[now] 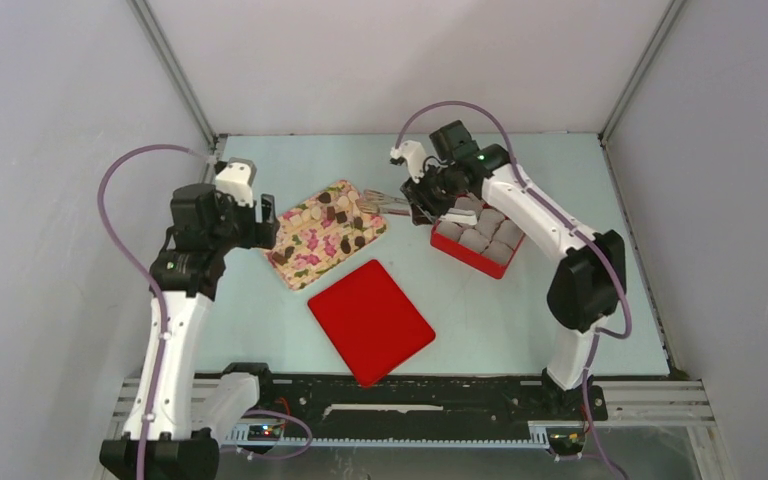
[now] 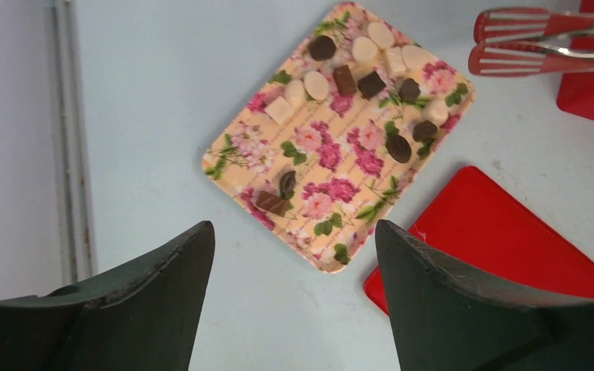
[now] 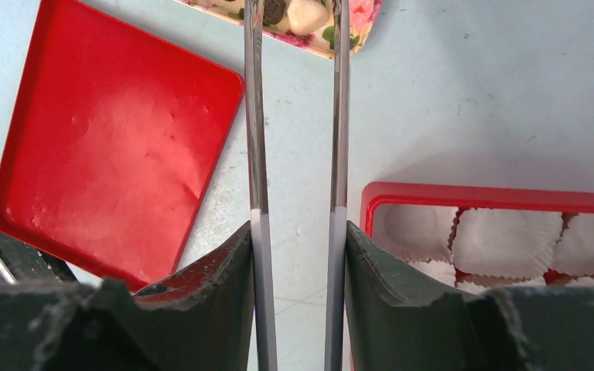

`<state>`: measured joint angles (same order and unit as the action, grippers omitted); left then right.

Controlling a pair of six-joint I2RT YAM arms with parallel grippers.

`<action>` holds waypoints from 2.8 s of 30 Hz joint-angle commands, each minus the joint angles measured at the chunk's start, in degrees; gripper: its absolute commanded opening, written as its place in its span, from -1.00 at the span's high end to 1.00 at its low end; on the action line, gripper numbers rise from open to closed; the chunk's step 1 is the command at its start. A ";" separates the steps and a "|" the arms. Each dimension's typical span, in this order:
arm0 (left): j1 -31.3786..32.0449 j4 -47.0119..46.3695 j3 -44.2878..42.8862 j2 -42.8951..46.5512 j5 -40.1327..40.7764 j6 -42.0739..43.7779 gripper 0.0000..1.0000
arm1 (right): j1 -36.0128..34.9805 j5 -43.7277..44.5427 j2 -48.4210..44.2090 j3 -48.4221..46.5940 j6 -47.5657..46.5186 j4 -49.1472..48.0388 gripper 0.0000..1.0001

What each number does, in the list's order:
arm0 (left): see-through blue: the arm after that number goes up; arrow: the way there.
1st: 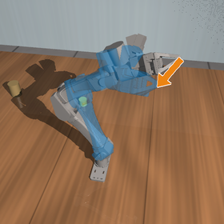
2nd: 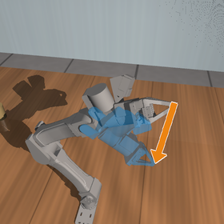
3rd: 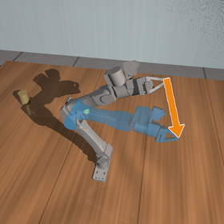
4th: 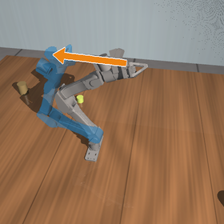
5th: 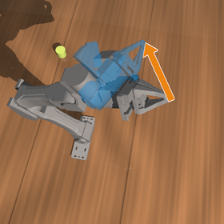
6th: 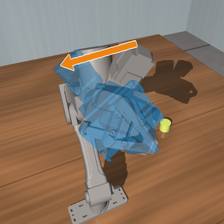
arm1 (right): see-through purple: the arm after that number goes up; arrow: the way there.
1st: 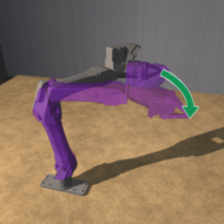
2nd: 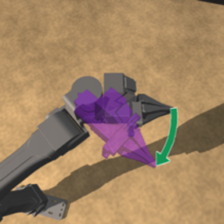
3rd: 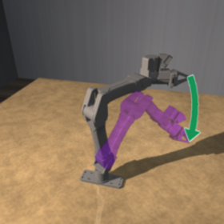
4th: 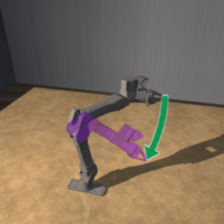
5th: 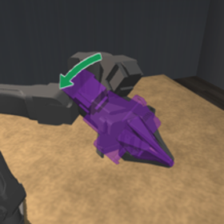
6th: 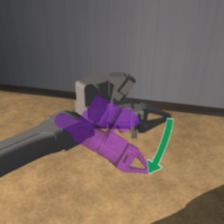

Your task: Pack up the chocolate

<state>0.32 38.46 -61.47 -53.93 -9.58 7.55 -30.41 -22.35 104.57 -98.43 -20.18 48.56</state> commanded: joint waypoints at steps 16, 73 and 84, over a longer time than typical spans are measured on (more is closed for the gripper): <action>-3.10 -0.11 5.64 4.63 -1.22 0.13 -0.66 | -3.95 6.61 19.99 -25.85 4.99 6.37 0.16; -7.52 -2.10 10.69 9.80 4.29 -0.23 -0.78 | -14.46 11.40 31.82 -41.15 8.60 2.04 0.39; -7.56 -3.36 11.20 8.95 -1.26 -1.31 -0.76 | -9.76 0.72 14.83 -27.56 7.29 3.25 0.48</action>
<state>-6.66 37.71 -51.42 -44.97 -6.61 7.44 -43.51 -15.90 129.69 -131.31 -11.44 52.64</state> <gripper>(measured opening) 0.887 0.385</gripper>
